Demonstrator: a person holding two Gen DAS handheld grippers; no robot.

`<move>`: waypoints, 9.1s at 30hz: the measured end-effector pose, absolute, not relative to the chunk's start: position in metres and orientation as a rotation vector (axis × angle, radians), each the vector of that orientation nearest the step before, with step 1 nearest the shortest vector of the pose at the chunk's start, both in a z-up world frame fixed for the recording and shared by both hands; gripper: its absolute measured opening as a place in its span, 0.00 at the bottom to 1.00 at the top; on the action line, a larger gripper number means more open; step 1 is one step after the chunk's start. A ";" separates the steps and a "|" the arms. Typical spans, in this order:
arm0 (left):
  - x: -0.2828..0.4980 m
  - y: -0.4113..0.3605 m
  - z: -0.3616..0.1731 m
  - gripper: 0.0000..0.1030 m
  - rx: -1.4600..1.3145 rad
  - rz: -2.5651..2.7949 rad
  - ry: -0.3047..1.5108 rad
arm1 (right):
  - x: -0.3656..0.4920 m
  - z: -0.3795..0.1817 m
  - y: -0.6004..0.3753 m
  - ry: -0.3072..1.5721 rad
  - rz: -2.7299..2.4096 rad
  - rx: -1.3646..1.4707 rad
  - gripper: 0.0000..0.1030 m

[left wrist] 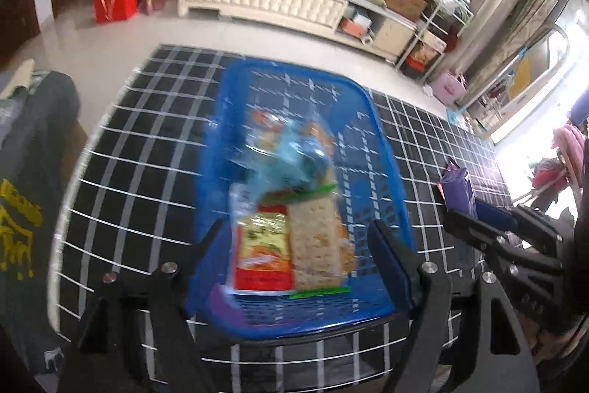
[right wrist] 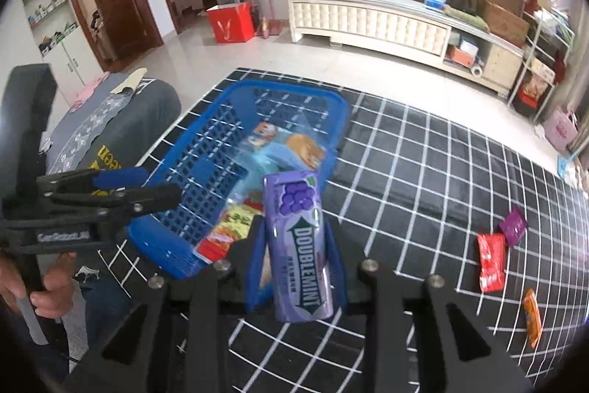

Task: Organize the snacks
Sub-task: 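Open the left tool to drop the crackers while the right tool lowers and releases the gum, then move both tools back toward the red, purple and orange packets, then lower the left tool onto the red packet and close it, then grasp the purple packet with the right tool while the left tool holds the red packet, then carry the red and purple packets over the blue basket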

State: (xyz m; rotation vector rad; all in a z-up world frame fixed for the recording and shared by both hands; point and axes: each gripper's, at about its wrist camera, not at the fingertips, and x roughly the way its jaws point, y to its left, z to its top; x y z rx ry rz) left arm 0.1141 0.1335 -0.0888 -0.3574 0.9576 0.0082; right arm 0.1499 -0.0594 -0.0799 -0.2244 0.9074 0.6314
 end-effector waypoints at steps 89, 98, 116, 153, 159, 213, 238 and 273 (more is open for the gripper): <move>0.200 -0.145 -0.113 0.72 -0.017 -0.166 1.100 | 0.193 -0.119 -0.330 0.987 0.322 0.055 0.85; 0.222 -0.171 -0.137 0.72 -0.102 -0.190 1.102 | 0.199 -0.141 -0.365 0.931 0.194 0.001 0.98; 0.300 -0.241 -0.201 0.72 -0.109 -0.117 1.233 | 0.228 -0.172 -0.423 0.914 0.045 -0.030 0.99; 0.340 -0.265 -0.250 0.32 -0.011 -0.051 1.258 | 0.237 -0.179 -0.438 0.966 0.040 0.116 0.99; 0.334 -0.262 -0.240 0.10 -0.005 -0.115 1.250 | 0.237 -0.179 -0.438 0.972 0.044 0.130 0.99; 0.328 -0.132 -0.184 0.00 -0.131 -0.047 1.010 | 0.374 -0.223 -0.330 1.163 0.015 0.100 0.57; 0.232 -0.102 -0.070 0.00 -0.059 -0.105 0.801 | 0.249 -0.055 -0.258 0.886 0.365 0.047 0.56; 0.144 0.079 -0.080 0.00 -0.296 -0.190 0.940 | 0.162 -0.061 -0.096 0.924 0.578 -0.102 0.55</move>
